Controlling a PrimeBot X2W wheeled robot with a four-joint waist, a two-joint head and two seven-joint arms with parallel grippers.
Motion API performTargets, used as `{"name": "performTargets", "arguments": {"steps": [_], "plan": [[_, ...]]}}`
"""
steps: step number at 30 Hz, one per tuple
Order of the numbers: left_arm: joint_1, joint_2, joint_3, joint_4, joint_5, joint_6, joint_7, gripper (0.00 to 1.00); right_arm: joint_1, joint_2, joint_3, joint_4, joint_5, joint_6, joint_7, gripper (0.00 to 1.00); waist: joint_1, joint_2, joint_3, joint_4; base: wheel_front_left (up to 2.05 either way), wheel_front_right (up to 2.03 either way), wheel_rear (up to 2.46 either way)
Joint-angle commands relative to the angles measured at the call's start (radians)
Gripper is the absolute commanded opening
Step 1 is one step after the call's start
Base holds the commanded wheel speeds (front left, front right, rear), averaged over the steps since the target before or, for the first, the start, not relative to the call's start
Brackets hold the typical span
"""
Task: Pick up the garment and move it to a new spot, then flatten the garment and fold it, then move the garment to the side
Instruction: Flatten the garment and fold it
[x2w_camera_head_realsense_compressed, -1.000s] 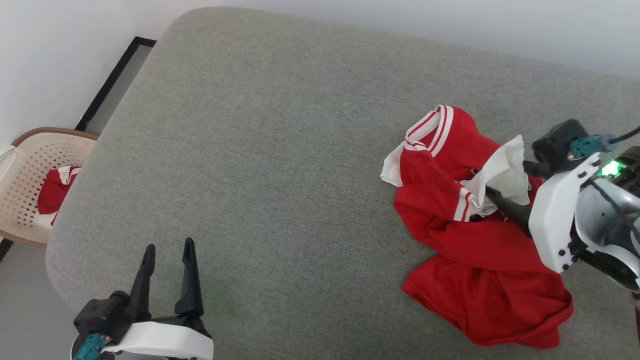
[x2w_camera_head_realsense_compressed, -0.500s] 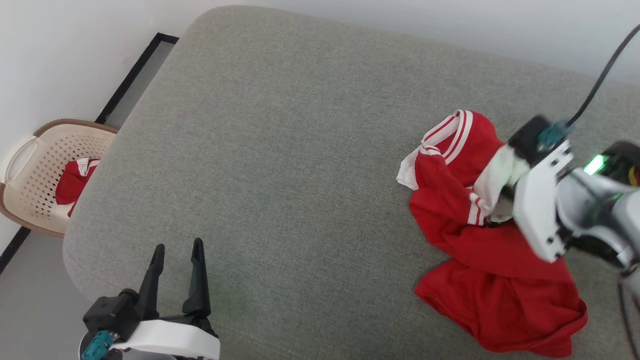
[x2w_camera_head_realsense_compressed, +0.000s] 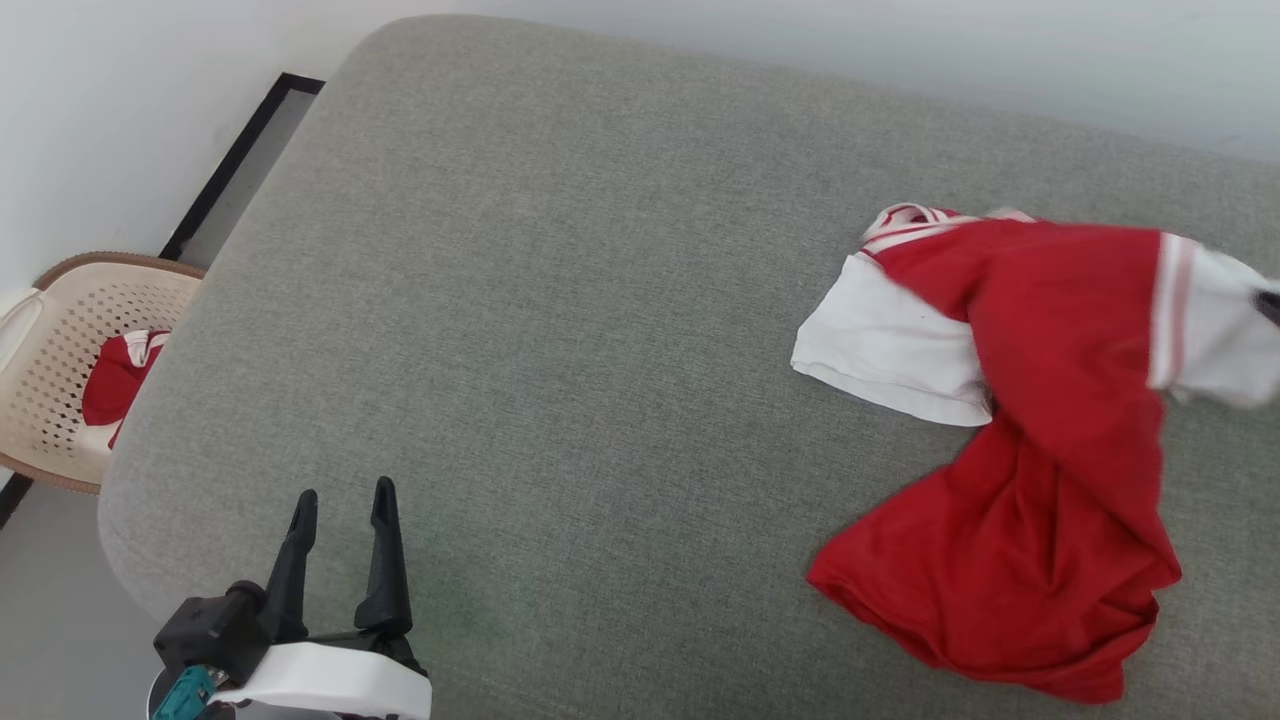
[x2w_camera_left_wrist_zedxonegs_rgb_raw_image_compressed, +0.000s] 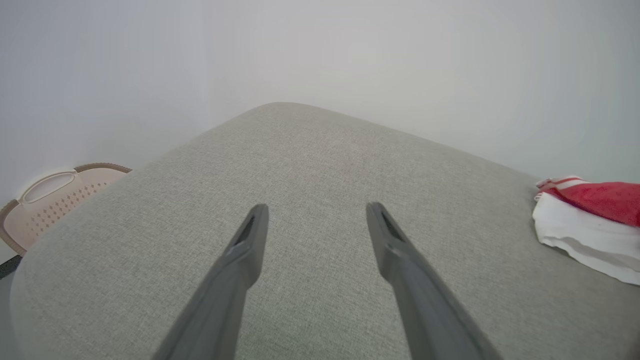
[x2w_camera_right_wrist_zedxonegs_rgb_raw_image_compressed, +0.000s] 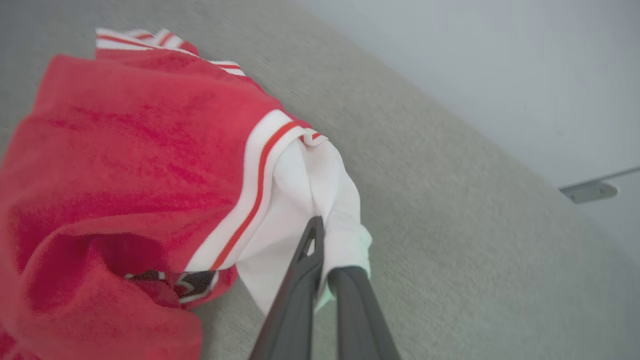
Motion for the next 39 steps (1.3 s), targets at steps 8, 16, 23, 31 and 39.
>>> {"name": "performTargets", "arguments": {"steps": [8, 16, 23, 31, 39], "plan": [[-0.017, 0.0, -0.003, 0.0, 0.003, 0.0, -0.005, 1.0, 0.127, 0.047, -0.158, 0.186, -0.031, 0.0, -0.014, 0.0, 0.0, -0.0001, 0.013, -0.006, 0.0, 0.0, 0.0], [-0.046, 0.001, -0.001, 0.008, 0.025, -0.013, -0.005, 1.0, 0.101, 0.161, -0.188, 0.346, -0.068, 0.0, -0.054, 0.24, 0.0, -0.0001, 0.028, -0.022, 0.0, 0.0, 0.0], [-0.099, 0.048, -0.03, 0.019, 0.031, -0.045, 0.0, 1.0, 0.061, 0.159, -0.169, 0.315, -0.077, 0.0, -0.077, 1.0, 0.0, -0.0001, 0.013, -0.075, 0.0, 0.0, 0.0], [-0.219, 0.156, -0.107, -0.029, -0.035, -0.06, 0.119, 1.0, 0.094, 0.213, -0.228, 0.192, -0.099, 0.0, -0.181, 1.0, 0.0, -0.0001, -0.003, -0.18, 0.0, 0.0, 0.0], [-0.363, 0.278, -0.231, -0.056, -0.163, -0.061, 0.299, 1.0, 0.156, 0.306, -0.305, 0.053, -0.171, 0.0, -0.324, 1.0, 0.0, -0.0001, -0.001, -0.285, 0.0, 0.0, 0.0]]}}
